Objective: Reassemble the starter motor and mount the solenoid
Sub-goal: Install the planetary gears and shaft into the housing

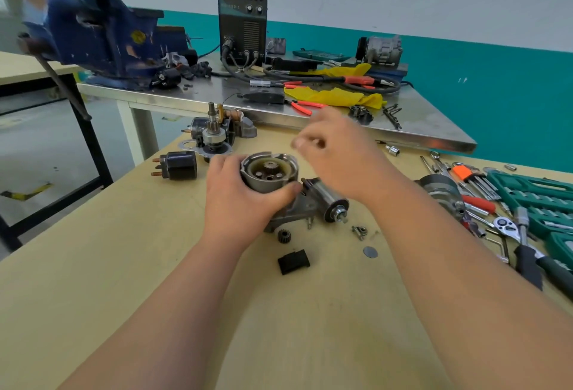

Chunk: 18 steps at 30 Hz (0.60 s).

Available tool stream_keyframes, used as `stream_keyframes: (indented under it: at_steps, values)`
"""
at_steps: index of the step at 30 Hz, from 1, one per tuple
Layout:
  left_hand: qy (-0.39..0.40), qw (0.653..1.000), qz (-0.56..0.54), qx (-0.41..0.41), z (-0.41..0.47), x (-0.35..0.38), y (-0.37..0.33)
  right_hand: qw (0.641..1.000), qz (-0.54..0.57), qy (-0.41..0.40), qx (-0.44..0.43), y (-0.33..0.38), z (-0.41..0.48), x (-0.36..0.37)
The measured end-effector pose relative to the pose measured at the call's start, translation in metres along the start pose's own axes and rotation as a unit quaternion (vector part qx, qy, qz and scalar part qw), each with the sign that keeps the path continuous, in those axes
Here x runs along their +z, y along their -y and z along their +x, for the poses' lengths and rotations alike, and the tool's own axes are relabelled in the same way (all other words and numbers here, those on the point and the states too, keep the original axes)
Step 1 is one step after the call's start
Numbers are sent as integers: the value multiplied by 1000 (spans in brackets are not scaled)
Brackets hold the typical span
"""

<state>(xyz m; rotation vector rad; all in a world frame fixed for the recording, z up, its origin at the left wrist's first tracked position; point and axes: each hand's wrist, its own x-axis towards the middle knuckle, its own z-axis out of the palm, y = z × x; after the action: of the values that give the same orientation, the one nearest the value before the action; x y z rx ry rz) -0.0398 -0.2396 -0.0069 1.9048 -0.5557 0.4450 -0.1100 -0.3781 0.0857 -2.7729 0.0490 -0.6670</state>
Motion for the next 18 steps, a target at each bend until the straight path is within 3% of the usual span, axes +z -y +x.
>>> stream_keyframes:
  at_steps: [2,4,6,10,12,14,16,18]
  values:
    - [-40,998,26,-29,5,-4,7,998,22,9,57,-10,-11,8]
    - [-87,993,42,-69,11,-9,14,985,-39,146,84,-10,-24,30]
    - [-121,986,29,-108,16,-12,19,968,-83,223,81,-4,-34,52]
    - [-129,985,27,-110,15,-16,25,955,-157,244,55,6,-34,79]
    - [-122,988,39,-84,10,-14,19,967,-100,219,78,-1,-34,73]
    - [-106,992,47,-50,4,-11,9,985,18,124,116,-15,-37,52]
    - [-72,997,36,-7,-7,-9,-4,977,160,6,143,-24,-45,21]
    - [-36,999,-3,28,-20,-3,-21,957,257,-65,118,-26,-54,-5]
